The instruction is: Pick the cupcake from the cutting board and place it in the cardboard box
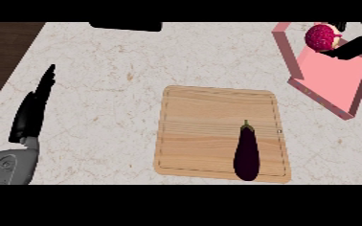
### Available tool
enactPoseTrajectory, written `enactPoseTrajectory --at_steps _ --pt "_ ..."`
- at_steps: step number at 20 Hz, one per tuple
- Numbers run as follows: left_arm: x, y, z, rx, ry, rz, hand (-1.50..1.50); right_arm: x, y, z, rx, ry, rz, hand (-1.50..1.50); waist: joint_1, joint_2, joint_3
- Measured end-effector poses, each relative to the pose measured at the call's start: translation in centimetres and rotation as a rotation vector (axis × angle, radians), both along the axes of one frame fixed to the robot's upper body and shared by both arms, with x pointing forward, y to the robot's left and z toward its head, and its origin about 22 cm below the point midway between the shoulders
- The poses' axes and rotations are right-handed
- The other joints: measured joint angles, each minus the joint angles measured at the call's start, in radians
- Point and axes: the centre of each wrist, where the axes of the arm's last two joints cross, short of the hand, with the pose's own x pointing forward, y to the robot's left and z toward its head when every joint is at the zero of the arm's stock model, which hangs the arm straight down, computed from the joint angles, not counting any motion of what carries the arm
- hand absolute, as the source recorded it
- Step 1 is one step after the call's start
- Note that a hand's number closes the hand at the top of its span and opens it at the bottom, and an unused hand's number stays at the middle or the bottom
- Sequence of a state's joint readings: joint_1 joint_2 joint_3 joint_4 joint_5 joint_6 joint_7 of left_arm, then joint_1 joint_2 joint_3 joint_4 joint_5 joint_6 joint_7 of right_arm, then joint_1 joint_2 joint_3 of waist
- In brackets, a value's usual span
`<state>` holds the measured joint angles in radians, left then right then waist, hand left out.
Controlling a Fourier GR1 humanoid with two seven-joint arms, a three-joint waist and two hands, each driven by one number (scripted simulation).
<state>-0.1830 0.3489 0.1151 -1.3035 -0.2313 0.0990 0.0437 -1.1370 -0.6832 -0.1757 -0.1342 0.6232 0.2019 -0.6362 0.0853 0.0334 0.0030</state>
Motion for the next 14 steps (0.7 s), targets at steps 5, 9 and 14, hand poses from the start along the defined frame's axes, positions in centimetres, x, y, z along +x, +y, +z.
enactPoseTrajectory --at_steps 5,9,14 --pt "0.2 -0.4 0.5 0.005 -0.007 -0.003 0.00 0.2 0.9 -1.7 0.039 0.063 -0.009 -1.50 0.004 0.003 0.001" --pt "0.3 -0.2 0.5 -0.001 -0.003 -0.001 0.00 0.1 1.0 -1.8 0.101 0.026 0.009 -1.50 0.002 0.005 0.002" --pt "0.4 0.0 0.9 -0.001 -0.003 0.003 0.00 -0.2 0.3 -2.0 0.238 -0.071 0.003 -1.50 -0.001 0.004 0.002"
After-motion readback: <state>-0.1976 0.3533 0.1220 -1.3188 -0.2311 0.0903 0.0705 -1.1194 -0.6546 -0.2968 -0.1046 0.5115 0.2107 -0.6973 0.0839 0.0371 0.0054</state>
